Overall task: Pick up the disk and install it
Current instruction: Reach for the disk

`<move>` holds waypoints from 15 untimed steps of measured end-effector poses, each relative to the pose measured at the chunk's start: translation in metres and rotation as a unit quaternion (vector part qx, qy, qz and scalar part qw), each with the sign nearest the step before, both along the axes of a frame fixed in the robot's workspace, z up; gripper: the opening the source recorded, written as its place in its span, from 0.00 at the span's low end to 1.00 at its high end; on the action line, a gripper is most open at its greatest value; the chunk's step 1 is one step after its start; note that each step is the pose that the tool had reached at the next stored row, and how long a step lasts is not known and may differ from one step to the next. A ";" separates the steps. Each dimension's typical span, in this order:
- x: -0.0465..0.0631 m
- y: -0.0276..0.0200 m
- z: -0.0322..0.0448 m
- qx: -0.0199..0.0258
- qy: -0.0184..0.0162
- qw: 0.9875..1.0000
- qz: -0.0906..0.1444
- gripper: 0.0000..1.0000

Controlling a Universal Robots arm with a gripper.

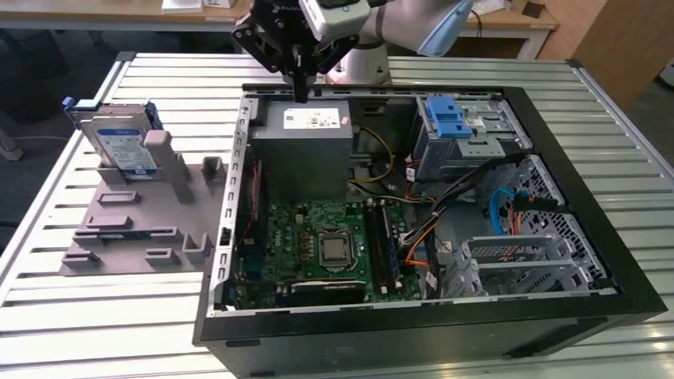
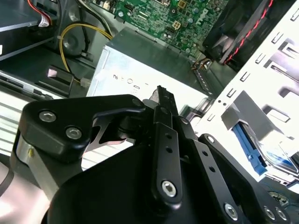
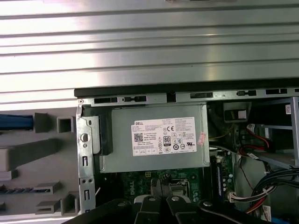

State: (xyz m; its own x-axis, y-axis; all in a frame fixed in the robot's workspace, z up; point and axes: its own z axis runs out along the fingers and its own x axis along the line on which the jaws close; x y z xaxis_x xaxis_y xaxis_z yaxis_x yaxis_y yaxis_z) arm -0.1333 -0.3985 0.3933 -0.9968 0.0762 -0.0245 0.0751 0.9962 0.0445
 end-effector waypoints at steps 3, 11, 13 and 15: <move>-0.006 0.0015 0.0001 0.000 0.000 1.000 0.000 0.11; -0.019 0.0028 -0.0001 0.000 0.000 1.000 0.000 0.11; -0.022 0.0028 -0.0001 0.000 0.000 1.000 0.000 0.11; -0.025 0.0029 -0.0002 0.000 0.000 1.000 0.000 0.11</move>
State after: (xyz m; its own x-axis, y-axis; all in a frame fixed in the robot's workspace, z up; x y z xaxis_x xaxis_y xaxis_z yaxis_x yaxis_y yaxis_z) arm -0.1579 -0.3956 0.3931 -0.9968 0.0762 -0.0244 0.0750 0.9962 0.0443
